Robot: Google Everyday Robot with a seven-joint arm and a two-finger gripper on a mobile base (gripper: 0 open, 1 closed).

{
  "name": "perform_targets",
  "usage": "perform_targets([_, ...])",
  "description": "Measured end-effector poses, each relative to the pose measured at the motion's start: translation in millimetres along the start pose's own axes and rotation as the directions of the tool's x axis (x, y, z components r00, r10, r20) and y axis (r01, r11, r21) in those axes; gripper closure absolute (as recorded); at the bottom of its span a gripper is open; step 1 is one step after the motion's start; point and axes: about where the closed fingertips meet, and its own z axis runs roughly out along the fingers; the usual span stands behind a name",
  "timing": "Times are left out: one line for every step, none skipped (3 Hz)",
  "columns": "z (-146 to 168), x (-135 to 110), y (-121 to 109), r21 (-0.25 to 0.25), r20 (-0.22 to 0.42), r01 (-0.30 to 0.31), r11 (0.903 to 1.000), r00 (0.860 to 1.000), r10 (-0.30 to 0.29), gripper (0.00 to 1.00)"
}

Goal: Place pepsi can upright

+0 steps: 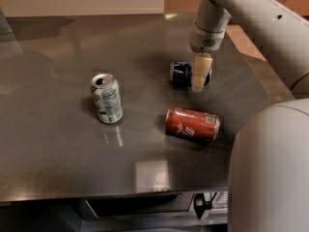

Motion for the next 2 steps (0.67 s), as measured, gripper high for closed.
perform_targets([8.6, 8.2, -5.4, -0.008, -0.038, -0.004, 1.0, 0.999, 0.004, 0.16])
perform_targets([9.9, 13.1, -7.9, -0.011, -0.066, -0.001, 0.9999, 0.998, 0.0, 0.39])
